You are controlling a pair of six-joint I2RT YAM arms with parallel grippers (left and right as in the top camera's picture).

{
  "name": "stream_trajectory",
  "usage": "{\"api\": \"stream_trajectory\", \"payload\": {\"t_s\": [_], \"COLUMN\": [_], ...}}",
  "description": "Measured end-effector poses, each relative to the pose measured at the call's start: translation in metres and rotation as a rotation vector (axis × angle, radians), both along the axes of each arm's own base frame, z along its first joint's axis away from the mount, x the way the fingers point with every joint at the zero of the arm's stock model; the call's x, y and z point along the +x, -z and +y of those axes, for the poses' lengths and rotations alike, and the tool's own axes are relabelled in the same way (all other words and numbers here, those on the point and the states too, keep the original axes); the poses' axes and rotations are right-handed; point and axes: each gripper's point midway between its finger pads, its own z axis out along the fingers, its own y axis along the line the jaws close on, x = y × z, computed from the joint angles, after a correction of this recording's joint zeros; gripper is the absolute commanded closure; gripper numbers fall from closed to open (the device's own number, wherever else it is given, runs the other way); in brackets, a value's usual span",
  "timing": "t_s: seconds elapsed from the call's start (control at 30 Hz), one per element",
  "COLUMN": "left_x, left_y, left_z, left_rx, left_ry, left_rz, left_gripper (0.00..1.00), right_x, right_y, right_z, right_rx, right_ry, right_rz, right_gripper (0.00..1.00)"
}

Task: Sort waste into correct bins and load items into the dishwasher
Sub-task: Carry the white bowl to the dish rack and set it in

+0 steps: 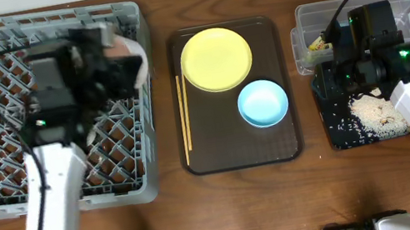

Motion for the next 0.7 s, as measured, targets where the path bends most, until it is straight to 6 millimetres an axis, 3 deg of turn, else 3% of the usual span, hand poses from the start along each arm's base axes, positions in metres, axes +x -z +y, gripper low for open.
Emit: {"api": "stream_trajectory", "payload": {"t_s": [0.2,0.3,0.4,0.5,0.7], "left_x": [0.048,0.071,0.086,0.096,0.104], "left_y": [-0.023,-0.022,-0.006,0.026,0.066], "left_z": [0.044,0.072,0.097,0.121,0.138], "left_rx": [-0.302,-0.442,-0.54,-0.636,-0.7], "left_ry": [0.065,0.069,0.027,-0.061,-0.127], "left_rz": [-0.126,-0.146,-0.101,0.016,0.116], "left_gripper": [0.94,0.94,0.94,0.94,0.94], "right_x": [0.0,0.001,0.0,0.0,0.0], "right_y": [0.0,0.0,0.0,0.0,0.0], "right_z": [0.0,0.0,0.0,0.0,0.0], "right_rx": [-0.001,-0.001,-0.001,-0.002,-0.002], "right_ry": [0.0,0.001,0.0,0.002,0.003], "right_rz": [-0.002,-0.002,0.0,-0.001,0.0], "right_gripper": [0.59,0.59,0.59,0.59,0.6]}}
